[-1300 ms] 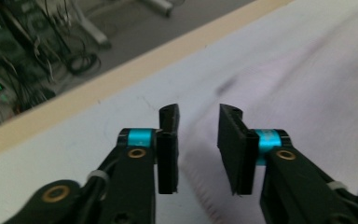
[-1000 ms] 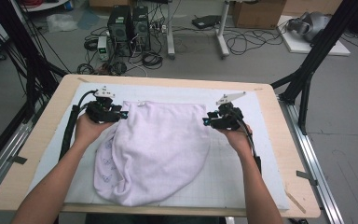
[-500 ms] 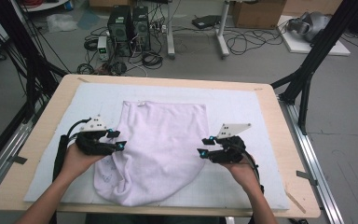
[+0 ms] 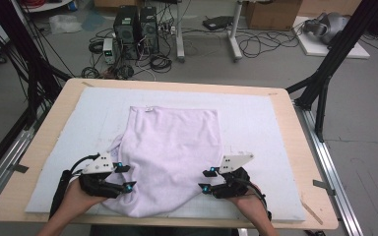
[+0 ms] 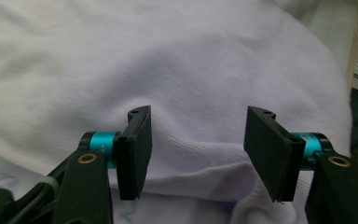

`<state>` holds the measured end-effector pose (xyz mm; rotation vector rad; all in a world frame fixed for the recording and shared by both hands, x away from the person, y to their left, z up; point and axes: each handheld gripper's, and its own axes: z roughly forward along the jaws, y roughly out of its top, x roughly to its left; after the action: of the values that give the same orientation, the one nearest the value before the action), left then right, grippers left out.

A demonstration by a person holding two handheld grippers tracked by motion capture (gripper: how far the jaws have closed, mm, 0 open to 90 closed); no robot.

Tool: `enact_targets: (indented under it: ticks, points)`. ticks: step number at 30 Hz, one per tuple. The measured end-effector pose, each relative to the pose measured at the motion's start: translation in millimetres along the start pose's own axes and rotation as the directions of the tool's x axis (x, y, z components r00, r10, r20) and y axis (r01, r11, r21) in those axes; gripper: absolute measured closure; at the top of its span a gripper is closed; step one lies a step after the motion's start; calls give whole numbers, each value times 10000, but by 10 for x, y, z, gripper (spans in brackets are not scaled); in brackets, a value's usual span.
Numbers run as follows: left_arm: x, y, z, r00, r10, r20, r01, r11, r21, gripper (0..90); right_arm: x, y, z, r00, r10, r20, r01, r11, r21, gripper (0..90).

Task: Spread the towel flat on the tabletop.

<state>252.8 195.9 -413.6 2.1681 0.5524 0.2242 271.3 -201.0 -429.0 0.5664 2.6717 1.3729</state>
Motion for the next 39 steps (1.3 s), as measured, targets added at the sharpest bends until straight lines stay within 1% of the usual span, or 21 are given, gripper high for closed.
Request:
enact_targets:
  ticks: [2, 5, 7, 9, 10, 12, 14, 17, 20, 22, 25, 27, 28, 29, 30, 32, 34, 36, 37, 38, 39]
  points:
    - [-40, -17, 46, 9999, 2, 162, -5, 9999, 139, 420, 24, -27, 41, 9999, -110, -30, 110, 9997, 210, 516]
    - [-55, -29, 130, 9993, 170, 335, -185, 9988, 459, 460, 15, -49, 99, 9997, -256, 41, 254, 9984, 513, 523]
    - [-49, -48, 195, 9988, 225, 446, -255, 9973, 685, 520, -12, -46, 138, 9997, -257, 55, 253, 9974, 669, 544]
    - [-45, -73, 251, 9981, 457, 418, -497, 9936, 1015, 582, -34, -49, 175, 9996, -278, 36, 274, 9960, 849, 567]
    - [-37, -83, 261, 9975, 461, 526, -513, 9935, 1019, 614, -35, -50, 187, 9997, -239, 76, 231, 9956, 907, 585]
    - [-26, -83, 257, 9971, 497, 581, -553, 9934, 1001, 686, -42, -51, 205, 9993, -368, 103, 357, 9952, 906, 609]
    - [-29, -73, 250, 9972, 483, 574, -542, 9929, 1060, 793, -55, -49, 212, 9994, -340, 77, 331, 9954, 897, 671]
    - [-24, -50, 227, 9967, 603, 546, -660, 9918, 1095, 835, -83, -38, 213, 9993, -371, -91, 378, 9954, 882, 828]
    - [8, -2, 169, 9980, 391, 495, -431, 9957, 820, 846, -85, -5, 202, 9991, -409, -144, 421, 9944, 970, 858]
    - [58, 77, 82, 9992, 301, 270, -313, 9984, 463, 848, -93, 45, 158, 9983, -578, -65, 582, 9945, 871, 860]
    - [208, 258, -61, 9995, 153, -280, -156, 9998, -114, 849, -160, 166, 48, 9978, -612, 273, 598, 9970, 497, 860]
    - [356, 392, -123, 9976, -106, -686, 74, 9989, -461, 850, -242, 283, -28, 9970, -515, 570, 501, 9984, 254, 860]
    - [438, 455, -133, 9959, -256, -871, 204, 9980, -605, 850, -296, 352, -64, 9965, -473, 688, 466, 9989, 112, 861]
    - [522, 512, -118, 9930, -308, -1139, 240, 9979, -600, 850, -355, 422, -92, 9956, -469, 817, 472, 9989, -26, 860]
    - [618, 563, -81, 9894, -333, -1415, 279, 9988, -401, 849, -417, 492, -108, 9947, -473, 918, 476, 9989, -9, 861]
    - [826, 614, 12, 9832, -834, -1626, 790, 9963, -330, 850, -575, 610, -93, 9902, -512, 1299, 484, 9985, 242, 860]
    - [999, 627, 137, 9737, -1157, -1964, 1158, 9932, -108, 851, -759, 667, -37, 9887, -221, 1480, 168, 9992, 373, 860]
    - [1146, 597, 255, 9625, -1325, -2369, 1378, 9904, 58, 851, -945, 681, 45, 9875, 206, 1566, -273, 9988, 406, 861]
    - [1210, 577, 319, 9553, -1535, -2527, 1605, 9870, 71, 851, -1032, 681, 93, 9860, 445, 1610, -524, 9976, 450, 860]
    - [1261, 552, 370, 9476, -1584, -2775, 1686, 9856, 131, 853, -1113, 679, 143, 9832, 689, 1688, -779, 9958, 474, 860]
    - [1300, 524, 419, 9367, -1509, -3158, 1698, 9849, 329, 856, -1181, 673, 199, 9806, 888, 1747, -994, 9937, 527, 860]
